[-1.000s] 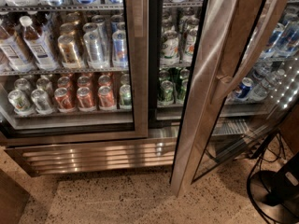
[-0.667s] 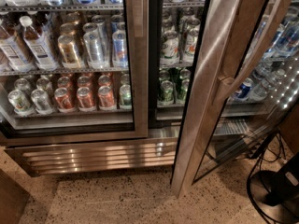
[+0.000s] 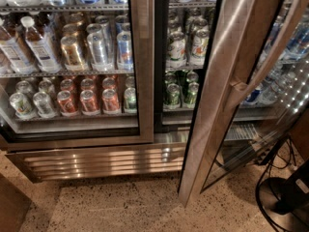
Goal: Open right fridge door
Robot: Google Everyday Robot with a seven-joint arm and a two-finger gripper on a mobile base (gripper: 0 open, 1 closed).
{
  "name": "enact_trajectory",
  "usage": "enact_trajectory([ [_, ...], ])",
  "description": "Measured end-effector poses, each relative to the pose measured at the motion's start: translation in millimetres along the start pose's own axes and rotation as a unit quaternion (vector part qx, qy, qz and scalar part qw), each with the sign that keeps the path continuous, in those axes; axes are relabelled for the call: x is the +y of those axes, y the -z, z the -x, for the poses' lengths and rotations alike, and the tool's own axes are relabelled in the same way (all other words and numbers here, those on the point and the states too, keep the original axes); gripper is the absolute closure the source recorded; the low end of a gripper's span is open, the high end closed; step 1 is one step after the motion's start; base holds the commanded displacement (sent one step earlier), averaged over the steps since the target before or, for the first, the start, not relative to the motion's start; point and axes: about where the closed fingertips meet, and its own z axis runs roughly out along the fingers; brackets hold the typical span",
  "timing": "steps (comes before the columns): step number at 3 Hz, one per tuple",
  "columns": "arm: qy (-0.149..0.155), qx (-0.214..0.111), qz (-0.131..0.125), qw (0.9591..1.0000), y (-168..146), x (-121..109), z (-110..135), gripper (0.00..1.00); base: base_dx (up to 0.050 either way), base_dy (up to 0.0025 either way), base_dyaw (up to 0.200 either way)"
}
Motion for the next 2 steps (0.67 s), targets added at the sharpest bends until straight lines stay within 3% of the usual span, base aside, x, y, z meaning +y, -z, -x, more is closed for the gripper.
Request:
enact_trajectory([
  [1,-0.017,0.004,0.018,0.9997,-0.3,21.5,-31.0,0.00,0.000,0.00000,0.000],
  [2,-0.017,0.004,0.018,0.9997,-0.3,21.4,-30.9,0.00,0.000,0.00000,0.000],
])
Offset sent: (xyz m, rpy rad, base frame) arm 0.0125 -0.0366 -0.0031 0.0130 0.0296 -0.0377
